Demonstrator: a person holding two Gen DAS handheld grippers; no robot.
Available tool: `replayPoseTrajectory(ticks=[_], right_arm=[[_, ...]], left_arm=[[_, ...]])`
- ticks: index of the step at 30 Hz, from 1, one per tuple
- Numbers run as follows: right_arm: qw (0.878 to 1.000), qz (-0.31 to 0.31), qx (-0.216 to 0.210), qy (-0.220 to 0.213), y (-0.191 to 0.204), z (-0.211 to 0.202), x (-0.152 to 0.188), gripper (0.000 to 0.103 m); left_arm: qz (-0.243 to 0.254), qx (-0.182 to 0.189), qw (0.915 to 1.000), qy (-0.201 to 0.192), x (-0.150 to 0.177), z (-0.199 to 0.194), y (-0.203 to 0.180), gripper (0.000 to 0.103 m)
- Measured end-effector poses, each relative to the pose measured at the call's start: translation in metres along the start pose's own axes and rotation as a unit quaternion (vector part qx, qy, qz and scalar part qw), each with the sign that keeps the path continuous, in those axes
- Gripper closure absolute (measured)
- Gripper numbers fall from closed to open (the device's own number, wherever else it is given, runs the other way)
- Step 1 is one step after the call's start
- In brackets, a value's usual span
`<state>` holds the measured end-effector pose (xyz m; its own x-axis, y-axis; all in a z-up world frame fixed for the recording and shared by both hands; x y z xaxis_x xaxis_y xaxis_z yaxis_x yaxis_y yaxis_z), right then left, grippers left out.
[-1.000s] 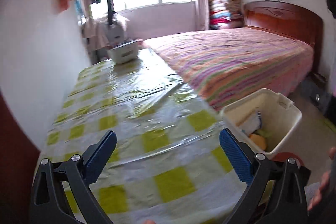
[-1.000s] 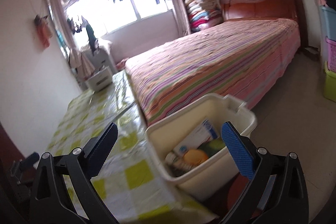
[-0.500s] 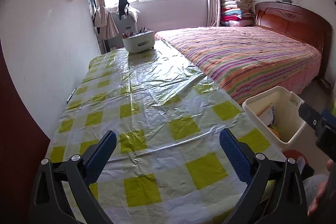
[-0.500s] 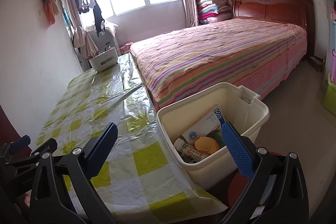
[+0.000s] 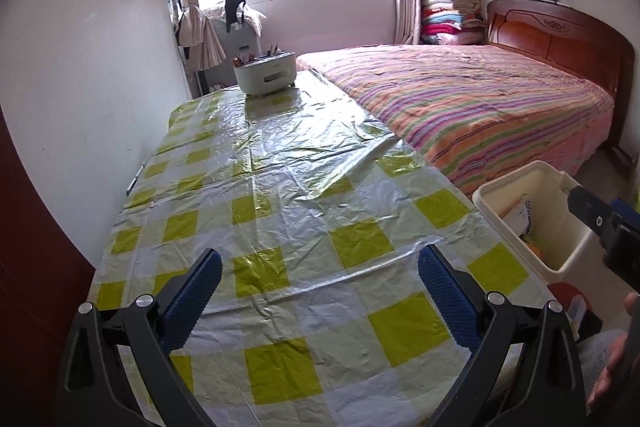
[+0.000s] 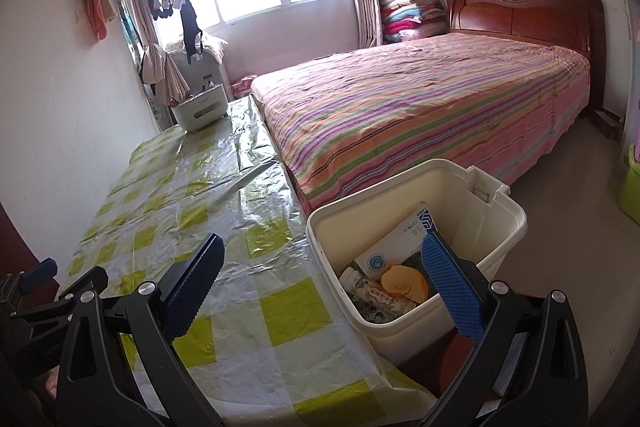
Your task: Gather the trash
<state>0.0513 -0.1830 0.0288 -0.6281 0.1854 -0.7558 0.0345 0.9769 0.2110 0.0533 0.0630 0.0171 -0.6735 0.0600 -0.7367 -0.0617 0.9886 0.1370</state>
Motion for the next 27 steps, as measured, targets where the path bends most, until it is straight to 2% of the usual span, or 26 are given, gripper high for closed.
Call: replayPoseTrajectory(ticks=[12, 27], right_arm=[[1.000, 0.003, -0.002, 0.003, 0.0035, 0.0033, 0.0018, 0.005], [1.000, 0.011, -0.006, -0.003, -0.0017, -0.0013, 0.0037, 0.005]], left_arm=[[-0.002, -0.004, 0.9999, 0.015, -0.0005, 0.0058, 0.0034, 0.007], [-0.013, 0.016, 0.9993, 0.032, 0.0002, 0.0066, 0.0037, 0.007]])
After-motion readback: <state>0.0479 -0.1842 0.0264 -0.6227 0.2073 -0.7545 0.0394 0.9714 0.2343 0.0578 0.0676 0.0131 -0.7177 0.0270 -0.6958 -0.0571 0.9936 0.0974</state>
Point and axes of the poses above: each gripper's, at about its wrist camera, not at the fingertips, and z roughly the way its jaws point, y to its left, x to its underside, the point moved 1 cm from there along z, roughly the way its jaws point, and after that the axes turned 6 degrees about y, right-handed, at the moved point
